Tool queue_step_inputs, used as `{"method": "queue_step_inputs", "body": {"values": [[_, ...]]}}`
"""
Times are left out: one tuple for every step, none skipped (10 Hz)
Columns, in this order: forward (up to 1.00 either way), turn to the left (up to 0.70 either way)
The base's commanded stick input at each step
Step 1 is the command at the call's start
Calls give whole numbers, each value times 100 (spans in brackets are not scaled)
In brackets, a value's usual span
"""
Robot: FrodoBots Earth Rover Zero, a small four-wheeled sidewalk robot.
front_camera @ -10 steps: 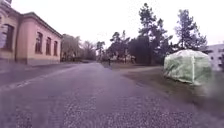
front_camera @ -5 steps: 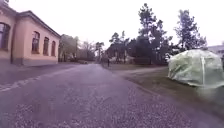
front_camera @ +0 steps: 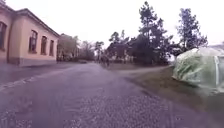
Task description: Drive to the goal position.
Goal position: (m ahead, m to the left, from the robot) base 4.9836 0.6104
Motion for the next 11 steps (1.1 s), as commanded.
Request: {"method": "queue_step_inputs", "body": {"values": [[100,40],[100,40],[100,28],[100,0],[100,0],[100,0],[100,0],[100,0],[100,0],[100,0],[100,0]]}}
